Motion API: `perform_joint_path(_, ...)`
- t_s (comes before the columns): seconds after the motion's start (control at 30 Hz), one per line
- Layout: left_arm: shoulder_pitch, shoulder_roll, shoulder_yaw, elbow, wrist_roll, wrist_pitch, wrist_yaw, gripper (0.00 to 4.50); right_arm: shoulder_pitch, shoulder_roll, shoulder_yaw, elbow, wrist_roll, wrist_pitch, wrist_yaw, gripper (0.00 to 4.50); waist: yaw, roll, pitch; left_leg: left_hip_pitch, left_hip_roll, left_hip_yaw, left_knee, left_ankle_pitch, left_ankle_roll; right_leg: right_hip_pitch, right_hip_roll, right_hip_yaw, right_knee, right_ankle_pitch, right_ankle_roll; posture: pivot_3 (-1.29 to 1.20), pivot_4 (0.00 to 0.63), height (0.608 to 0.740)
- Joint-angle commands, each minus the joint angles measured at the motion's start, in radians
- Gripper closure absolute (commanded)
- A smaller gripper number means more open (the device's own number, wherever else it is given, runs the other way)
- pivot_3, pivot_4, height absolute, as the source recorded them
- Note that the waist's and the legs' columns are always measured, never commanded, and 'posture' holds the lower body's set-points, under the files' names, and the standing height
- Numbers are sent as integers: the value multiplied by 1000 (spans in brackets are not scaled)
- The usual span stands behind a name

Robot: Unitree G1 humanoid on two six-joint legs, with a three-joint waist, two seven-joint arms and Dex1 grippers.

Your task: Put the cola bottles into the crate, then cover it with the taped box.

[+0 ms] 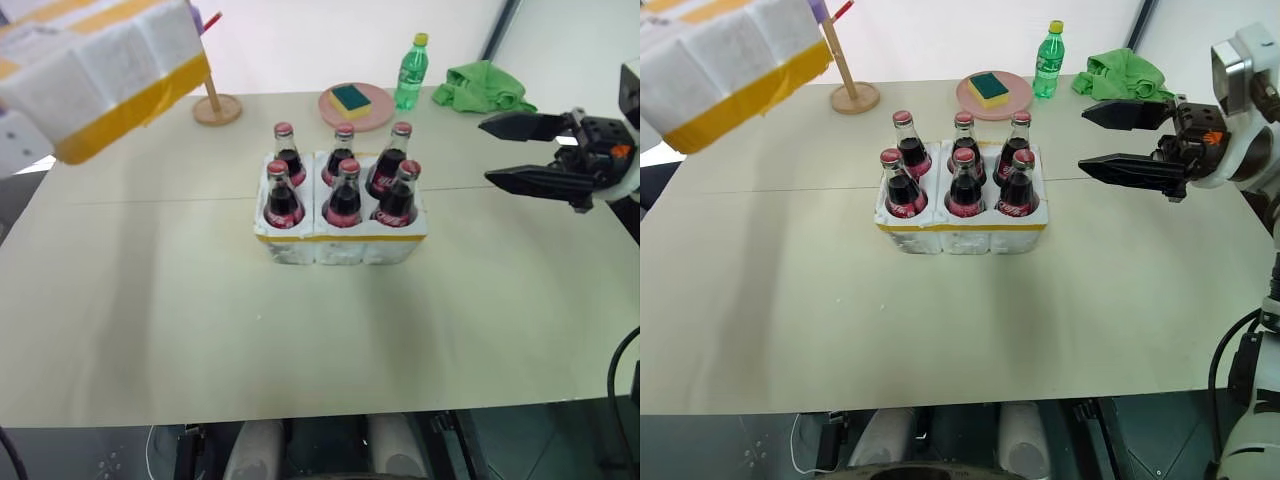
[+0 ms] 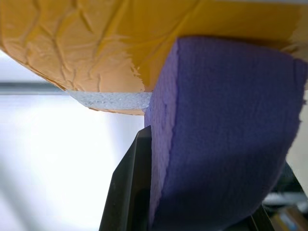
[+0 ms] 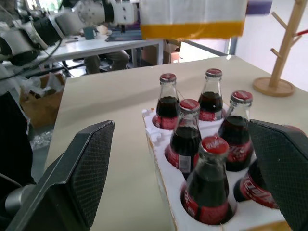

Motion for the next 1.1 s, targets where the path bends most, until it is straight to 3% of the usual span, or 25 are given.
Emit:
perform_joint_path(0.03,-121,-21,-9,-40,-78,-34,-85,4080,4,-9,-40,8,-24,-55,-8,0,0,0,0,0,0,0,0,0,0,0,0,0,0,0,0,0,150,740)
perform_joint_path(0.27,-342,-177,-133,-147,-159,-63,-260,4080,29,-33,-72,38,-29,-59,-14,0,4,0,0,0,-1,0,2,0,0,1,0,1,0,2,3,0,150,740)
perform_joint_path(0.53,-356,-289,-256,-222,-128,-153,-348,4080,85,-30,-116,-4,-8,-32,-51,0,-9,0,0,0,0,0,2,0,0,1,1,1,1,1,3,0,150,740)
perform_joint_path(0.77,-306,-288,-288,-274,-68,-261,-353,4080,113,-18,-138,-39,11,-11,-80,0,-5,0,0,0,0,0,2,0,0,1,1,2,1,2,3,0,150,740)
perform_joint_path(1.1,-332,-254,-306,-7,74,-559,-214,4080,111,-8,-140,-49,25,-6,-104,0,-2,0,0,0,0,0,2,0,0,1,1,2,1,2,3,0,150,740)
